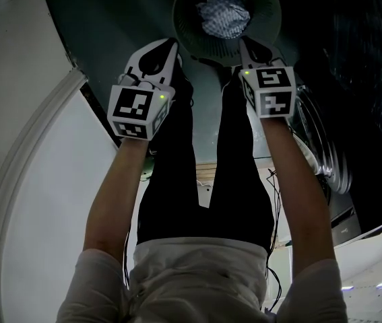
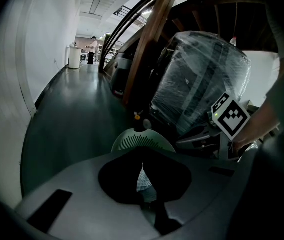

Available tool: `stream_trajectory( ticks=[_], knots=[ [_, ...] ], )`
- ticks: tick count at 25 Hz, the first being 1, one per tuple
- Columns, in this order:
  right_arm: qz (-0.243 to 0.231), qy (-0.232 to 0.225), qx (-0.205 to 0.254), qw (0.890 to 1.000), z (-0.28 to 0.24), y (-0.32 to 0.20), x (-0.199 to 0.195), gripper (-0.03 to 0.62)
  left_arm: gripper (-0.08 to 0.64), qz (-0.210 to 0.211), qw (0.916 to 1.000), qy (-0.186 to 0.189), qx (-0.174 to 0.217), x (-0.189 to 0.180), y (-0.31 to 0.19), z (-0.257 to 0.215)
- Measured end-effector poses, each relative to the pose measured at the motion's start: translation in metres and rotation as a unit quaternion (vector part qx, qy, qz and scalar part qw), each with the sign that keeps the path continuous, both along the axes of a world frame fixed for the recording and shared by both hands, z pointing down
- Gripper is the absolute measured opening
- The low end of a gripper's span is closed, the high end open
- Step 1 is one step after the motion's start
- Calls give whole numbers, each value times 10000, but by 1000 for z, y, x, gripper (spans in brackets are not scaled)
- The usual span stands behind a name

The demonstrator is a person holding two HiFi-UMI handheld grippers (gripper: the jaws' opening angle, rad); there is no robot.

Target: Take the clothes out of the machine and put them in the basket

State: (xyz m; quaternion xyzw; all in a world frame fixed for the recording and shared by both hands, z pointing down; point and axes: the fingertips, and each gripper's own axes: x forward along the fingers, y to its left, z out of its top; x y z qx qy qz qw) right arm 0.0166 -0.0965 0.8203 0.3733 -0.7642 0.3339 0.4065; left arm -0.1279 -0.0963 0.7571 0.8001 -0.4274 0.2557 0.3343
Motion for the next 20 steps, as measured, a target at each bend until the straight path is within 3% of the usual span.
stream_trajectory(
  ticks=[11,20],
  knots=[
    [391,-314,177,9986,-47,4,2,8,21,46,9999,30,116,1,5,-27],
    [1152,-626,442,9904,-107,7,17,8,21,-97,9991,183,364,-1,1,-77]
  ],
)
